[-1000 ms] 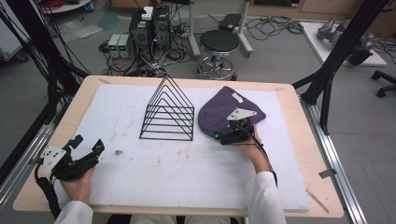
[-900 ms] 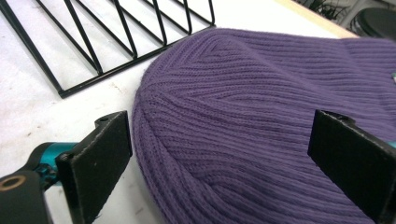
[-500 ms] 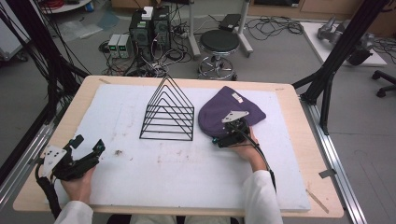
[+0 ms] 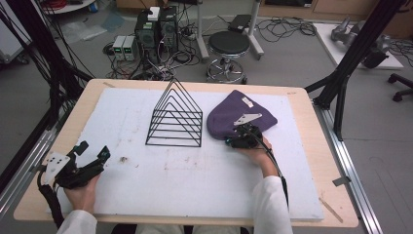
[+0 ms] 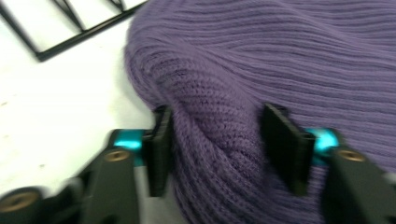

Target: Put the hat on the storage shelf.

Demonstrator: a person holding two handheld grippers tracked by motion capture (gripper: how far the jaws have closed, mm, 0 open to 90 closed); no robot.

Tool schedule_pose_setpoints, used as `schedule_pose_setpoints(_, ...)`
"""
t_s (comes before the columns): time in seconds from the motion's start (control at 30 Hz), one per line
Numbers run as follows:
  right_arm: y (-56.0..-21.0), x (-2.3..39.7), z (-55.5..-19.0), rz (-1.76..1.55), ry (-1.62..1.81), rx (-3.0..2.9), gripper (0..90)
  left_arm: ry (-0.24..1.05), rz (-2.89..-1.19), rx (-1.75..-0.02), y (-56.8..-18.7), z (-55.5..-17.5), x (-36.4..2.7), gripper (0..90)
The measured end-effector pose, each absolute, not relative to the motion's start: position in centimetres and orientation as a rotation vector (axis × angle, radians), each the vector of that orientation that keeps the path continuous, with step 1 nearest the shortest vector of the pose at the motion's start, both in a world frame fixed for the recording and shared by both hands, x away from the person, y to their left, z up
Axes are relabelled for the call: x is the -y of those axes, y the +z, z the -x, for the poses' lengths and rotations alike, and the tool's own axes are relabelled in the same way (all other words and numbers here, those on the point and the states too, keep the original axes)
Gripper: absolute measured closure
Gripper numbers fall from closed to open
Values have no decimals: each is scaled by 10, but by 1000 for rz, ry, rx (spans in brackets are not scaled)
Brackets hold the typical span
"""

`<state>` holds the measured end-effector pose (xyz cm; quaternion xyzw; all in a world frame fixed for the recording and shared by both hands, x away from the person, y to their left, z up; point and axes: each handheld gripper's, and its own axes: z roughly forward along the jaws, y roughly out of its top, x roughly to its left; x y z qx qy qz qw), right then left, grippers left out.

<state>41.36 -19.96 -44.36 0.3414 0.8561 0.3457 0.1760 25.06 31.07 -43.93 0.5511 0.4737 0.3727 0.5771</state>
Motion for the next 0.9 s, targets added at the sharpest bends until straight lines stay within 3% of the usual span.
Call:
schedule_pose_setpoints(0.2, -442, 198, -413, -967, 927, -2386, 700, 862, -1287, -1113, -440, -252, -312, 194)
schedule_pose_setpoints(0.27, -441, 197, -412, -935, 905, -2385, 726, 858, -1287, -1115, -440, -252, -312, 195)
schedule_pose_setpoints(0.9, -409, 210, -400, -961, 999, -2110, 736, 855, -1297, -1109, -440, -253, -312, 198)
